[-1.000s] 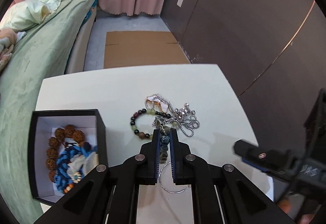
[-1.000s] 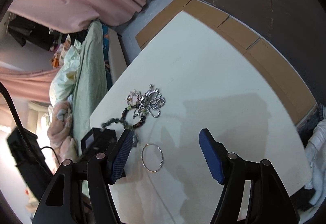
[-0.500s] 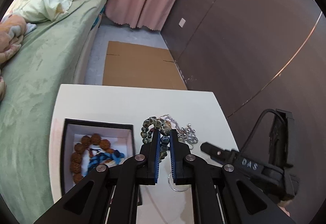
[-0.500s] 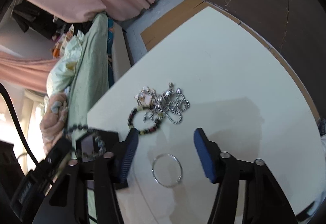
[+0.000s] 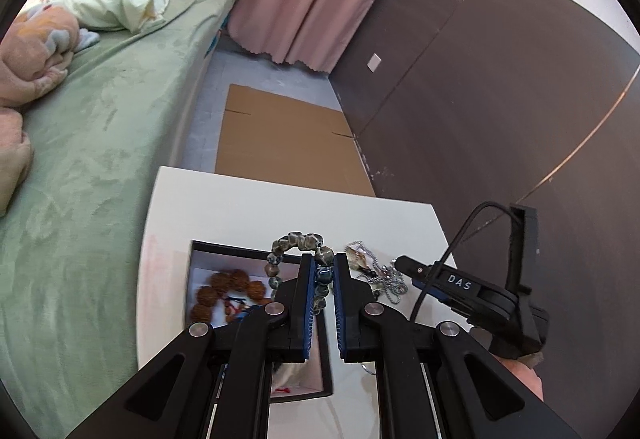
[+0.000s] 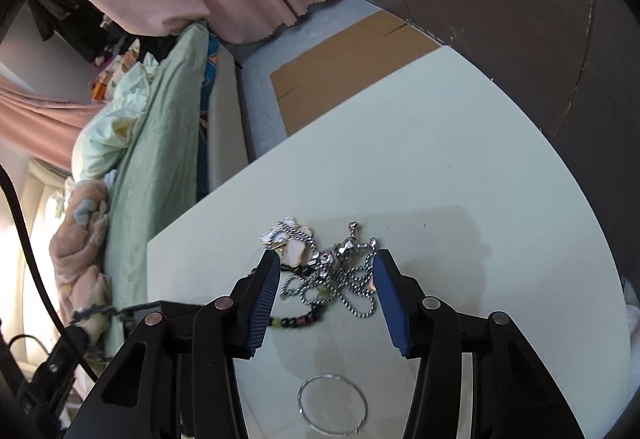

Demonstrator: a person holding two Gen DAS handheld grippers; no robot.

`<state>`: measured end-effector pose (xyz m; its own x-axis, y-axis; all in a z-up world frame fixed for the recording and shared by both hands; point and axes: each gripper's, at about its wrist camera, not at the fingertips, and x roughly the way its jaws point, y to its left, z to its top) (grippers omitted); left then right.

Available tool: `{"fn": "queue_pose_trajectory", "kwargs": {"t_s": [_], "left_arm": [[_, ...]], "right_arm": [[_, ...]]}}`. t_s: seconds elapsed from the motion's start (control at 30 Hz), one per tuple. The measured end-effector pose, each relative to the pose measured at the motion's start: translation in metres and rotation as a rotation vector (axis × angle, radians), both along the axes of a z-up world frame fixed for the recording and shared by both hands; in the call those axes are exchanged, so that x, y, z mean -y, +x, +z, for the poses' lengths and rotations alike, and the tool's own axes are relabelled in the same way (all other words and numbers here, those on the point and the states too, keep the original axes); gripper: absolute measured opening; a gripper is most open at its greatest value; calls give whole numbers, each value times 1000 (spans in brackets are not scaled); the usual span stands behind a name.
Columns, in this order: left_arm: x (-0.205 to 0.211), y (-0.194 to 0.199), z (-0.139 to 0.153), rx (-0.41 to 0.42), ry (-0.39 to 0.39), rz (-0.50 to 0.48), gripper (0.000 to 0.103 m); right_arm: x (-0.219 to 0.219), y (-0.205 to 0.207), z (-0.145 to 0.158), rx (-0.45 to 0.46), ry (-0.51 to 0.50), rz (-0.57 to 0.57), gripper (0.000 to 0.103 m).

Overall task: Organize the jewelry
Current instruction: 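Carry the grey bracelet into the box with the left tool while the right tool grasps the silver chain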

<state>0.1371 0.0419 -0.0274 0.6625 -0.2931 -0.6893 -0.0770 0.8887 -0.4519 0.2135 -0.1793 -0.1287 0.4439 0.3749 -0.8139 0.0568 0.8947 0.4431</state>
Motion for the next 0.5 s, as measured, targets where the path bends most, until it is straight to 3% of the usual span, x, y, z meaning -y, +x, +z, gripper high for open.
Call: {"fn": "queue_pose_trajectory", "kwargs": {"t_s": [0.33, 0.5], "left_arm": [[-19, 0, -3, -7, -25, 45, 9], [-24, -3, -6, -18, -15, 56, 9]], "right_arm": [[-23, 10, -11, -22, -91, 13, 50], [-33, 21, -11, -20, -153, 23, 44]]}}
